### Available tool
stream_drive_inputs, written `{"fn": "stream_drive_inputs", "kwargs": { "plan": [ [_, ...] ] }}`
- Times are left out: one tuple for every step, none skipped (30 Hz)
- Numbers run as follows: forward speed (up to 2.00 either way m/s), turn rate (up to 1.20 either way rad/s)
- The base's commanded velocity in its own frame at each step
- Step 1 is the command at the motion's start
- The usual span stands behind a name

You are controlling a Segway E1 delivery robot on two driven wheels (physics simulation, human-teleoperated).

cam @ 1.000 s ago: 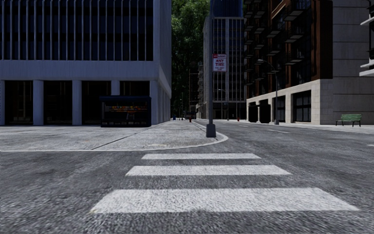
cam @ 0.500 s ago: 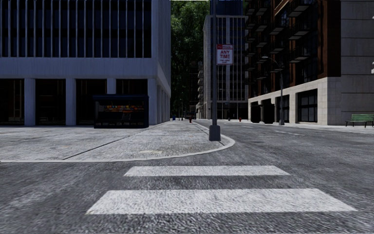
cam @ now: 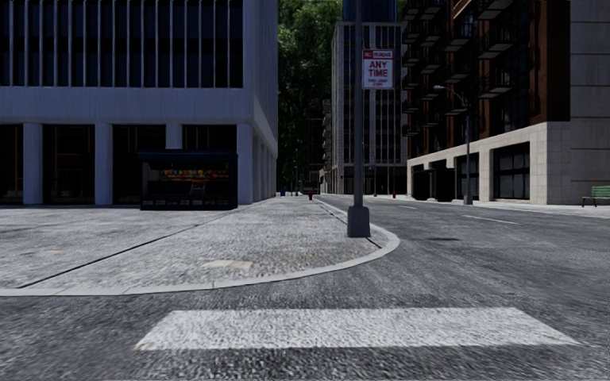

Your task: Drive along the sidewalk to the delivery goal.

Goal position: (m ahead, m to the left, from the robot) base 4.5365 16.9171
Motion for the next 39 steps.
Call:
{"fn": "stream_drive_inputs", "kwargs": {
  "plan": [
    [2.00, 0.00],
    [2.00, 0.00],
    [2.00, 0.03],
    [2.00, 0.07],
    [2.00, 0.15],
    [2.00, 0.15],
    [2.00, 0.21],
    [2.00, 0.24],
    [2.00, 0.26],
    [2.00, 0.26],
    [2.00, 0.26],
    [2.00, 0.26],
    [2.00, 0.26],
    [2.00, 0.28],
    [2.00, 0.28],
    [2.00, 0.28],
    [2.00, 0.28],
    [2.00, 0.32],
    [2.00, 0.34],
    [2.00, 0.35],
    [2.00, 0.36],
    [2.00, 0.36],
    [1.94, 0.40],
    [1.83, 0.44],
    [1.72, 0.45],
    [1.66, 0.45],
    [1.66, 0.45],
    [1.35, 0.45],
    [1.34, 0.45],
    [1.33, 0.46],
    [1.33, 0.47],
    [1.32, 0.47],
    [1.32, 0.47],
    [1.32, 0.48],
    [1.32, 0.49],
    [1.32, 0.50],
    [1.32, 0.51],
    [1.32, 0.53],
    [1.32, 0.53]
  ]
}}
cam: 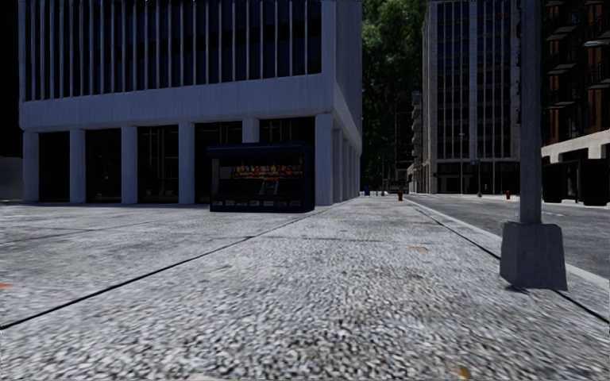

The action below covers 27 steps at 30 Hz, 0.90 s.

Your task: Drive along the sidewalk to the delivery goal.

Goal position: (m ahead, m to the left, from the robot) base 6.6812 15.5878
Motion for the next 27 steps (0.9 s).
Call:
{"fn": "stream_drive_inputs", "kwargs": {
  "plan": [
    [1.31, 0.54],
    [1.31, 0.55],
    [1.31, 0.56],
    [1.30, 0.56],
    [1.29, 0.56],
    [1.29, 0.56],
    [1.28, 0.56],
    [1.28, 0.57],
    [1.28, 0.57],
    [1.28, 0.57],
    [1.28, 0.57],
    [1.28, 0.57],
    [1.28, 0.57],
    [1.29, 0.57],
    [1.35, 0.57],
    [1.35, 0.57],
    [1.38, 0.57],
    [1.39, 0.57],
    [1.39, 0.57],
    [1.40, 0.57],
    [1.40, 0.57],
    [1.40, 0.57],
    [1.42, 0.57],
    [1.46, 0.57],
    [1.48, 0.57],
    [1.50, 0.57],
    [1.50, 0.57]
  ]
}}
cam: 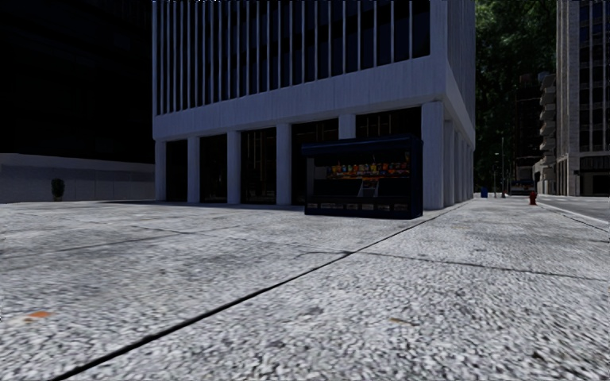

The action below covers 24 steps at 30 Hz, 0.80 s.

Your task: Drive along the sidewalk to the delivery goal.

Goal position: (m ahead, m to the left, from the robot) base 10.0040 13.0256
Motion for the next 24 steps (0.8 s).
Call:
{"fn": "stream_drive_inputs", "kwargs": {
  "plan": [
    [1.50, 0.57],
    [1.51, 0.57],
    [1.52, 0.57],
    [1.53, 0.57],
    [1.54, 0.57],
    [1.54, 0.57],
    [1.55, 0.57],
    [1.55, 0.57],
    [1.56, 0.57],
    [1.56, 0.57],
    [1.56, 0.57],
    [1.56, 0.57],
    [1.56, 0.57],
    [1.57, 0.58],
    [1.57, 0.59],
    [1.57, 0.59],
    [1.58, 0.59],
    [1.59, 0.59],
    [1.78, 0.60],
    [2.00, 0.60],
    [2.00, 0.60],
    [2.00, 0.60],
    [2.00, 0.60],
    [2.00, 0.60]
  ]
}}
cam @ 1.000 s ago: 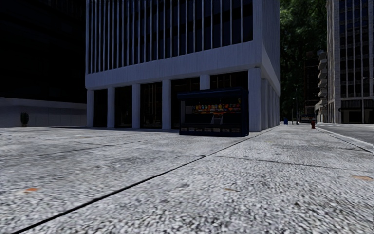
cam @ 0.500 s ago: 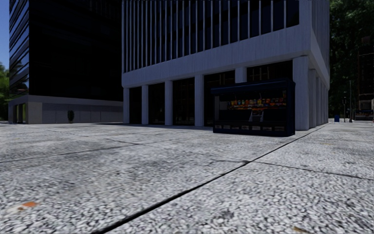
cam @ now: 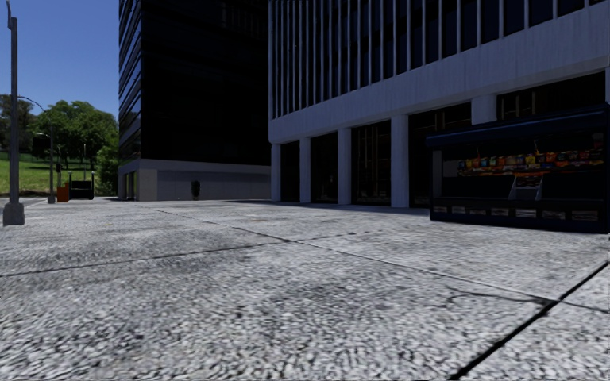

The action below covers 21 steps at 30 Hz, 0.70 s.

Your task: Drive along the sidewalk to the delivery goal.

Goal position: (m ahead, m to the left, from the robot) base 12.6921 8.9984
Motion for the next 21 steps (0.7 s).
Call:
{"fn": "stream_drive_inputs", "kwargs": {
  "plan": [
    [2.00, 0.60],
    [2.00, 0.60],
    [2.00, 0.60],
    [2.00, 0.60],
    [2.00, 0.60],
    [2.00, 0.60],
    [2.00, 0.60],
    [2.00, 0.60],
    [2.00, 0.60],
    [2.00, 0.60],
    [2.00, 0.60],
    [2.00, 0.60],
    [2.00, 0.60],
    [2.00, 0.60],
    [2.00, 0.60],
    [2.00, 0.60],
    [2.00, 0.60],
    [2.00, 0.60],
    [2.00, 0.60],
    [2.00, 0.60],
    [2.00, 0.60]
  ]
}}
